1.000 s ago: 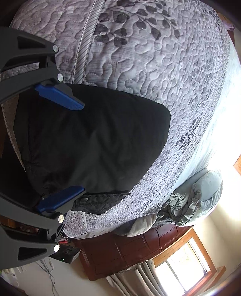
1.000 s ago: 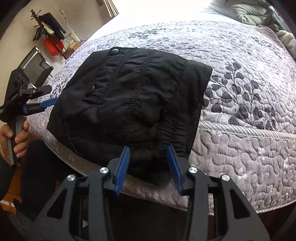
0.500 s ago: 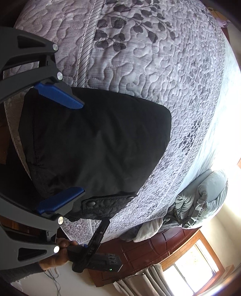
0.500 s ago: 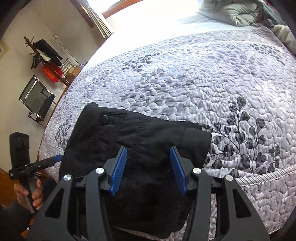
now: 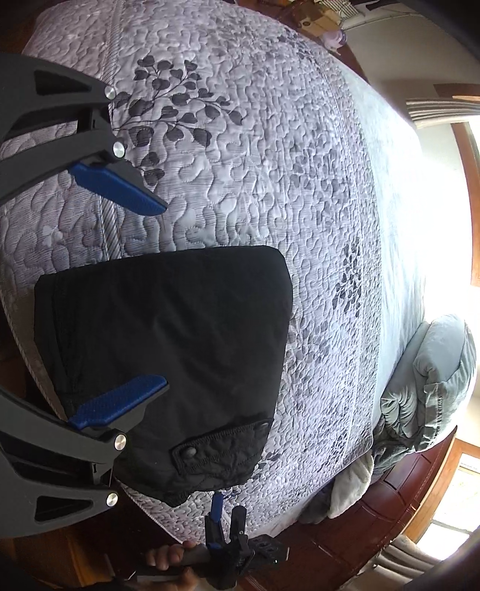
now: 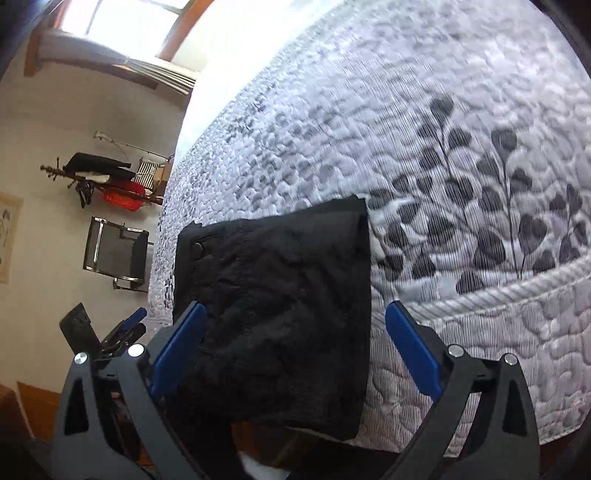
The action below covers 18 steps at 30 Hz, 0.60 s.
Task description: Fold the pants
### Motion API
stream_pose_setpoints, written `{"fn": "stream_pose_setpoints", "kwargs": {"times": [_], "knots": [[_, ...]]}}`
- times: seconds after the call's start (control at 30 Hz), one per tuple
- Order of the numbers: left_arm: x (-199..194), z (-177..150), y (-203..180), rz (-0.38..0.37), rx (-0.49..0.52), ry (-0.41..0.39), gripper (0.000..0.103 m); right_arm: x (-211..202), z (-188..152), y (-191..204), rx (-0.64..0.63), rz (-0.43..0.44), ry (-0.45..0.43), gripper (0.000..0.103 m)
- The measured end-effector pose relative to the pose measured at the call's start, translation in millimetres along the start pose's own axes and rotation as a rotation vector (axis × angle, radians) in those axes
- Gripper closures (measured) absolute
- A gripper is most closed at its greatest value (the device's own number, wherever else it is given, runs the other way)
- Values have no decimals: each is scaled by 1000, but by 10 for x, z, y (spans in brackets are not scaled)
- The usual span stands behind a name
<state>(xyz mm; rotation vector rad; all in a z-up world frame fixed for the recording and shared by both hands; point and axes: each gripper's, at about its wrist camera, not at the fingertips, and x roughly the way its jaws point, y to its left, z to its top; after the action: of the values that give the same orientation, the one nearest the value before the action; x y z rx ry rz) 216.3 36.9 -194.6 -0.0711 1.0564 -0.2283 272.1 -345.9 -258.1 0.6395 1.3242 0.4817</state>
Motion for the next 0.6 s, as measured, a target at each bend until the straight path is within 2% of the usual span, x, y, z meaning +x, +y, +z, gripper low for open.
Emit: {"fn": "stream_pose_setpoints", "kwargs": {"times": [0.17,0.3,0.37,0.43,0.5,0.6], "knots": [[194,89,145,-32,-12,48,14,305,-50,-269,84,49,102,6],[416,145,334,-116,-67,105,12,568,-112,-278,90,85,145,3],[577,158,507,-212,-141,149,11,625,-115,-272,87,92,141,2],[798,148,737,-364,-249,213,8,632,-108,-309,99,104,141,2],[1005,98,978,-472,-368,256,8,588,-117,-335,105,114,142,3],[1244,-9,1141,-576,-453,332,7,494,-147,-376,95,109,132,3]]}}
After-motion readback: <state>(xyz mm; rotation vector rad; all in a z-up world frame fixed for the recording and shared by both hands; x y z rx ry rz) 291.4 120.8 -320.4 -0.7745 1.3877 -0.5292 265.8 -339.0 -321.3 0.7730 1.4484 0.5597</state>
